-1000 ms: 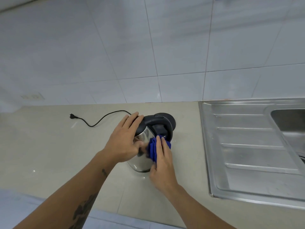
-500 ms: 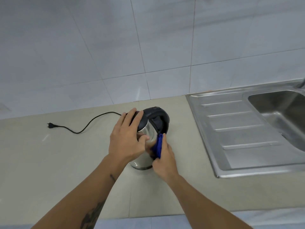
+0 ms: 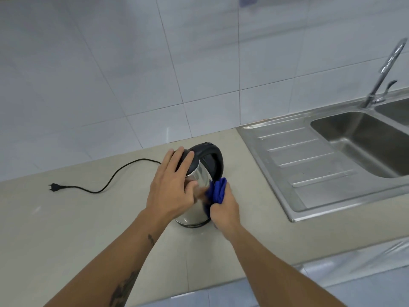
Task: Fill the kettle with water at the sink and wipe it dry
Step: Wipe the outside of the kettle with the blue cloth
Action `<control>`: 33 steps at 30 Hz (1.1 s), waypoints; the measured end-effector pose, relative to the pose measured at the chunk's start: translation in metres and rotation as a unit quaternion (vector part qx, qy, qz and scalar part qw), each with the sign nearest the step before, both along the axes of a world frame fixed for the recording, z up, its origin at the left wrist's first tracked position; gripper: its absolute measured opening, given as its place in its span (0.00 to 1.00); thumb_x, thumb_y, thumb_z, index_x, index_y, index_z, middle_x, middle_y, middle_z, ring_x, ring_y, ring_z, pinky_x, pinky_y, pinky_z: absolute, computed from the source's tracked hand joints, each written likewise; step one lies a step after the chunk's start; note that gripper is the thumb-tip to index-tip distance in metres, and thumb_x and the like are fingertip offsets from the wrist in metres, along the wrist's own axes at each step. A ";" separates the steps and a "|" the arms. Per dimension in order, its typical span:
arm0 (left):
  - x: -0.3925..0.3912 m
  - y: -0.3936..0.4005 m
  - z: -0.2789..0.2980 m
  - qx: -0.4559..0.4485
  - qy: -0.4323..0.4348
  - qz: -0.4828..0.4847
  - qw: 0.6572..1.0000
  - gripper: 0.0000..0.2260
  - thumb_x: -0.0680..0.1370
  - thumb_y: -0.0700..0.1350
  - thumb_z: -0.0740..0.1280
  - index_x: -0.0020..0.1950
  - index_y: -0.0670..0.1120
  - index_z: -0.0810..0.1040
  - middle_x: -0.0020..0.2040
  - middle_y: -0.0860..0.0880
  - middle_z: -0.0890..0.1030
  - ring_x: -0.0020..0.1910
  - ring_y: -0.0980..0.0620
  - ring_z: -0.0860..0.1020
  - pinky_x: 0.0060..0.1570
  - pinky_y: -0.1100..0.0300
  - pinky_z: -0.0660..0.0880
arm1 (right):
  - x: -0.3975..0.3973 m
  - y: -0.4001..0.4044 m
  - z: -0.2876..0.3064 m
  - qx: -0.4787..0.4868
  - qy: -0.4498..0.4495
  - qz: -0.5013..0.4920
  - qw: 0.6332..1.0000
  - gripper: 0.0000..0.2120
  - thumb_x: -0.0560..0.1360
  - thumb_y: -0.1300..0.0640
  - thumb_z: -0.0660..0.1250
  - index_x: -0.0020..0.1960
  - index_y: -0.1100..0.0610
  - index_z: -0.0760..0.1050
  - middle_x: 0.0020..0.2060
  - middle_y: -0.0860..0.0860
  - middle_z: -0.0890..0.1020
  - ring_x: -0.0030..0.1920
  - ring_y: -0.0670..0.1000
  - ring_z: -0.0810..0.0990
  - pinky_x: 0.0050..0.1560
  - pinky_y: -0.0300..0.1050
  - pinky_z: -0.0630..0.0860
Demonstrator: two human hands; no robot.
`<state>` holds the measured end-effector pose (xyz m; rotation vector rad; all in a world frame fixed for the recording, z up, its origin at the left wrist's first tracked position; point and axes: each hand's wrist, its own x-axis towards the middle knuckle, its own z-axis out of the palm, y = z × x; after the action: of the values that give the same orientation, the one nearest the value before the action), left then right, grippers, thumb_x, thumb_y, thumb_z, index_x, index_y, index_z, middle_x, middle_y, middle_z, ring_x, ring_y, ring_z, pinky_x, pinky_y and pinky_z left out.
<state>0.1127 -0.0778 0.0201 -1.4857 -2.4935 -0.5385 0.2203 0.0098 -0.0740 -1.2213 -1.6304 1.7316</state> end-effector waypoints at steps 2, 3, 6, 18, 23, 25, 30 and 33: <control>-0.003 -0.003 0.000 -0.001 0.004 -0.001 1.000 0.30 0.78 0.49 0.65 0.79 0.54 0.59 0.81 0.56 0.55 0.80 0.54 0.50 0.71 0.52 0.66 | -0.003 -0.033 -0.016 0.053 0.012 -0.007 0.999 0.34 0.65 0.71 0.62 0.67 0.48 0.72 0.59 0.52 0.80 0.59 0.54 0.80 0.58 0.44 0.80; -0.004 -0.003 0.001 -0.002 0.005 0.002 1.000 0.30 0.78 0.50 0.65 0.79 0.54 0.59 0.81 0.56 0.55 0.80 0.54 0.51 0.70 0.52 0.66 | -0.003 -0.050 -0.023 0.075 0.007 0.011 0.997 0.40 0.65 0.71 0.63 0.75 0.49 0.67 0.65 0.50 0.76 0.64 0.53 0.77 0.66 0.46 0.76; -0.001 -0.003 0.004 -0.005 0.008 0.009 1.000 0.30 0.78 0.51 0.65 0.79 0.55 0.60 0.80 0.57 0.56 0.79 0.54 0.52 0.67 0.52 0.69 | 0.000 -0.068 -0.027 0.093 -0.034 0.029 0.995 0.45 0.68 0.72 0.63 0.82 0.55 0.54 0.71 0.49 0.66 0.70 0.50 0.69 0.71 0.42 0.68; 0.025 0.013 0.013 -0.045 0.039 0.095 0.994 0.28 0.78 0.55 0.64 0.77 0.54 0.62 0.78 0.52 0.61 0.75 0.50 0.58 0.54 0.51 0.75 | 0.006 -0.050 -0.003 0.101 -0.002 0.023 0.995 0.39 0.62 0.68 0.60 0.72 0.52 0.66 0.59 0.50 0.76 0.57 0.54 0.77 0.58 0.54 0.80; 0.027 0.012 0.014 -0.049 0.033 0.096 0.994 0.28 0.78 0.55 0.63 0.77 0.54 0.60 0.78 0.52 0.59 0.76 0.50 0.57 0.56 0.51 0.74 | 0.017 -0.041 0.006 0.081 -0.005 0.022 0.996 0.29 0.60 0.65 0.58 0.60 0.53 0.72 0.49 0.51 0.79 0.46 0.53 0.77 0.45 0.52 0.80; 0.027 0.011 0.016 -0.044 0.023 0.092 0.995 0.28 0.78 0.53 0.63 0.77 0.54 0.61 0.78 0.53 0.59 0.76 0.50 0.57 0.57 0.51 0.74 | 0.020 -0.018 0.025 0.095 -0.010 0.032 0.995 0.22 0.60 0.64 0.58 0.53 0.54 0.74 0.42 0.50 0.79 0.40 0.53 0.75 0.38 0.46 0.75; 0.021 0.008 0.017 -0.037 -0.007 0.085 0.996 0.29 0.78 0.51 0.63 0.78 0.56 0.60 0.79 0.56 0.58 0.78 0.52 0.55 0.62 0.50 0.71 | 0.009 0.013 0.056 0.227 -0.007 0.090 0.970 0.30 0.66 0.70 0.59 0.64 0.49 0.75 0.50 0.50 0.80 0.49 0.56 0.80 0.50 0.53 0.82; 0.020 0.007 0.020 -0.028 -0.019 0.080 0.996 0.29 0.77 0.50 0.64 0.78 0.57 0.60 0.79 0.57 0.58 0.78 0.53 0.54 0.64 0.51 0.70 | 0.008 0.023 0.053 0.253 -0.018 0.114 0.960 0.33 0.67 0.71 0.59 0.68 0.48 0.74 0.54 0.50 0.81 0.53 0.55 0.80 0.55 0.56 0.81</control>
<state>0.1326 -0.0709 0.0403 -1.2911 -2.6487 -0.4766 0.2285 0.0331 -0.0207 -0.8477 -2.1316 1.2865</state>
